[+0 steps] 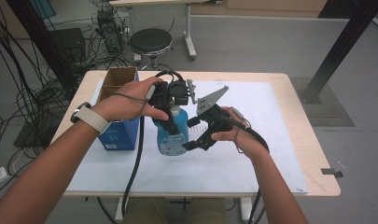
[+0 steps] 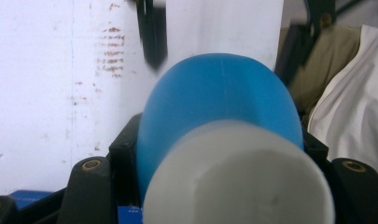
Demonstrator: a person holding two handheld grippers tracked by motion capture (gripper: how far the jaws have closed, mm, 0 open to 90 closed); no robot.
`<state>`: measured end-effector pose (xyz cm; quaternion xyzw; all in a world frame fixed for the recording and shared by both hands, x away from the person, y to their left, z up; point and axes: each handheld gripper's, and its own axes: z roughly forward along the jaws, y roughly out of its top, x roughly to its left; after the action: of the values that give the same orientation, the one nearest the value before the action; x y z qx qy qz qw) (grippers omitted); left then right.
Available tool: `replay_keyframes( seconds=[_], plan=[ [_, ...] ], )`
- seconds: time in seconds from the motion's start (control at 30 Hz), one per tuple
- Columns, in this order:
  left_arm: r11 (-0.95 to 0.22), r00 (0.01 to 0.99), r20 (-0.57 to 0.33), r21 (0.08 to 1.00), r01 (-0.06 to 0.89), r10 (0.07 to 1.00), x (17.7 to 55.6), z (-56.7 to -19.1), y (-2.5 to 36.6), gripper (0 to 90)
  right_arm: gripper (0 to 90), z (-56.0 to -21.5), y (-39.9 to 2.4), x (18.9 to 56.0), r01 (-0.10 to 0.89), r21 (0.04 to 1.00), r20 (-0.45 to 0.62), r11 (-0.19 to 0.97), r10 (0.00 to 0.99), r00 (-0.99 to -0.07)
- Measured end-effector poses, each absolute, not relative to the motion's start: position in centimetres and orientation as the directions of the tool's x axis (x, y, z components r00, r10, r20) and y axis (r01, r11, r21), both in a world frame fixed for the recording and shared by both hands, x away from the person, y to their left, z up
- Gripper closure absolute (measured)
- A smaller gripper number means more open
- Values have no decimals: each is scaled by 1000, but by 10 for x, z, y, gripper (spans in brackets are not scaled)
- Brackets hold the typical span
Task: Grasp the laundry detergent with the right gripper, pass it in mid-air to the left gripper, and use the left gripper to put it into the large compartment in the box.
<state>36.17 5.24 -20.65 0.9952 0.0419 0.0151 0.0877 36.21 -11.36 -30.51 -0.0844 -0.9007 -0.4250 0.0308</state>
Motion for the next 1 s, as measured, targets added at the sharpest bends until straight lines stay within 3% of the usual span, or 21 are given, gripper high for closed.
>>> replay_keyframes(
  seconds=[0.17,0.5,1.0],
  plan=[
    [-978,989,42,161,132,141,365,-205,55,375,127,-303,-137,363,217,653,84,726,215,-973],
    [-955,958,81,137,261,274,374,-195,59,375,119,-315,-176,366,302,315,0,900,318,-948],
    [-827,827,79,156,541,556,391,-158,68,374,120,-307,-210,365,340,269,5,901,351,-936]
  ],
)
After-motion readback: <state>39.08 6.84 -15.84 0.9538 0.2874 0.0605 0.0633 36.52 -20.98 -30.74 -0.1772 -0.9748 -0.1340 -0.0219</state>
